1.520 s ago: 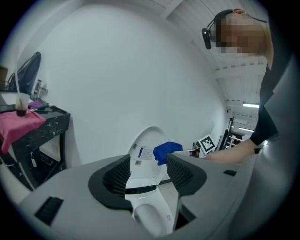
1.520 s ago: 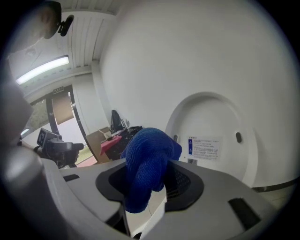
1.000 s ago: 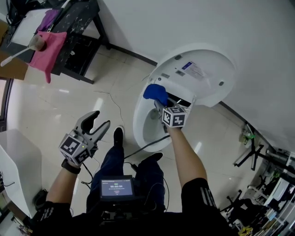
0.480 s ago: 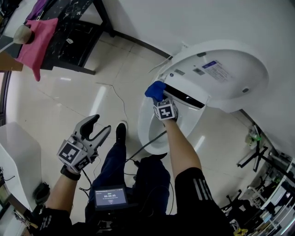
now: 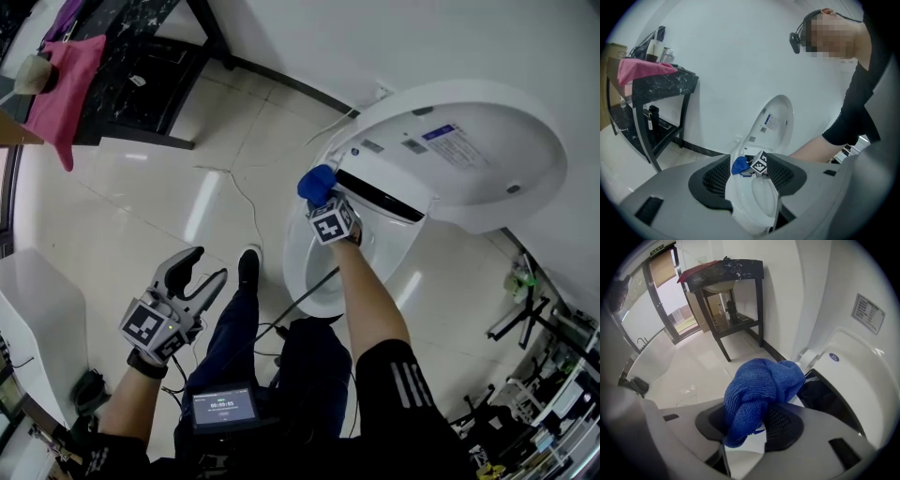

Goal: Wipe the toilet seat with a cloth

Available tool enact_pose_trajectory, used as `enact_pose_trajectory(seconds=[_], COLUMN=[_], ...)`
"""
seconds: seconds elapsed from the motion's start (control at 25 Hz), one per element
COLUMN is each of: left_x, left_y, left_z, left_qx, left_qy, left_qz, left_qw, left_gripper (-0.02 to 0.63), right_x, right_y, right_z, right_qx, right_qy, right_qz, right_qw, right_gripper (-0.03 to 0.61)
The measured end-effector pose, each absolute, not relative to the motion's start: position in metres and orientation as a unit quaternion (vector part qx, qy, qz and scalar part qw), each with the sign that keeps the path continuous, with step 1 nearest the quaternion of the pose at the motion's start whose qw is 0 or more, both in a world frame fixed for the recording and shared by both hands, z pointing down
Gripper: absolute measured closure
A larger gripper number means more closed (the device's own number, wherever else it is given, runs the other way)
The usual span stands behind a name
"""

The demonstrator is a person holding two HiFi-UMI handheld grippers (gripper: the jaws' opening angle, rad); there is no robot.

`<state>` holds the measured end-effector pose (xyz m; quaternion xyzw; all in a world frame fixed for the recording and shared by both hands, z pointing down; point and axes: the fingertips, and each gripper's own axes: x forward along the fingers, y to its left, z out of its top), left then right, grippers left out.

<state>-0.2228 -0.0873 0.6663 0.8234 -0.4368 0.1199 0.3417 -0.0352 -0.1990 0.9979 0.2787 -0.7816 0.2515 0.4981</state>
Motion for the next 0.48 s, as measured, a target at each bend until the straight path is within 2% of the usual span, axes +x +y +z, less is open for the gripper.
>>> enact_pose_trajectory(seconds=[0.48], left_x=[-0.203], left_y=[-0.081], left_z=[0.661], left_qx=[0.833], left_qy=[-0.428], left_qz=[0.120], left_qw=[0.330], left_gripper=[0.379], right_x=[-0.055], right_y=[-0.107], right_z=[1.010], right_qx=[0.155], right_qy=[-0.785], right_qz=[0.269], right_qw=[0.535], right_gripper=[0.387])
